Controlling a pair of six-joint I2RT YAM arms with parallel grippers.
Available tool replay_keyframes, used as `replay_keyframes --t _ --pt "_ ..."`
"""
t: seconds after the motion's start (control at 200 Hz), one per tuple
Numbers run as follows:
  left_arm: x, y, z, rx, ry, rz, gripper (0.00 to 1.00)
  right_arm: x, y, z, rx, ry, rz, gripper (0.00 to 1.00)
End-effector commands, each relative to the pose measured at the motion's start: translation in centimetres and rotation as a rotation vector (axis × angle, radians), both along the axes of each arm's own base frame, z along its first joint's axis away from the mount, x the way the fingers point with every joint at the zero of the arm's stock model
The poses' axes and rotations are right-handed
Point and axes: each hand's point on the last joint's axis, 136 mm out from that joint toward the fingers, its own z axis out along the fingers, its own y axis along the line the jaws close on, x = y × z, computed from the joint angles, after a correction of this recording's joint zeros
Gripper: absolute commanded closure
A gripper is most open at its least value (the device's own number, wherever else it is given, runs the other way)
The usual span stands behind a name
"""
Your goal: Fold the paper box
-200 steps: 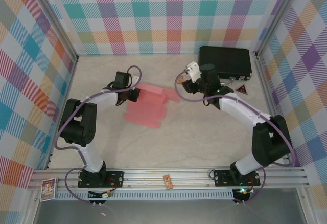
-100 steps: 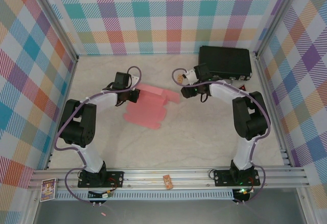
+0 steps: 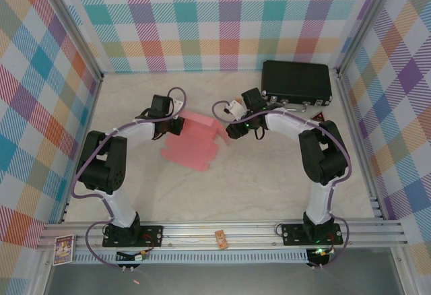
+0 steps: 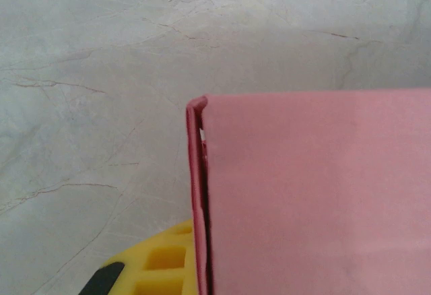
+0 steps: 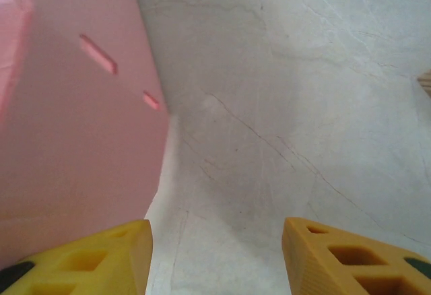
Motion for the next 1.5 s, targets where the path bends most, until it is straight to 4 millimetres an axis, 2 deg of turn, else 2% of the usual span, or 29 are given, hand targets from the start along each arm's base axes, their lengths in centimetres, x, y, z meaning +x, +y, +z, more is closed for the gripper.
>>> replay_keyframes --t 0.0,0.12,0.325,0.61,0.835,1.06,1.2,1.345,1.495 --pt "0.2 -0.3 0.7 -0.003 -0.001 0.011 0.92 -1.1 1.3 -0.2 -0.006 0.034 0.059 0.46" --pt "0.1 -0.3 0.7 0.0 -0.002 0.016 0.92 -1.2 1.6 -0.2 -0.004 0.068 0.019 0.46" --pt "-0.1 -0.2 0.4 0.008 0.014 0.015 0.92 -1.7 3.5 -0.3 0.054 0.093 0.018 0.46" --pt "-0.7 -0.1 -0.1 0.027 0.038 0.019 0.92 -2.3 6.0 0.6 0.227 0.093 0.005 0.47" --pt "-1.4 0.5 -0.7 0.05 0.07 0.054 0.92 -3.0 7.5 0.1 0.273 0.093 0.036 0.48" --pt "-1.5 1.4 -0.8 0.071 0.077 0.105 0.92 -2.9 7.0 -0.3 0.253 0.11 -0.036 0.54" --pt "-1.6 1.6 -0.8 0.075 0.076 0.118 0.93 -4.3 7.7 -0.2 0.286 0.16 0.015 0.58" --pt "-1.6 1.7 -0.8 0.079 0.073 0.123 0.93 -5.1 8.1 -0.3 0.299 0.186 0.048 0.66" --pt "-1.7 1.8 -1.0 0.084 0.075 0.122 0.93 -5.6 8.0 -0.2 0.286 0.215 0.072 0.65"
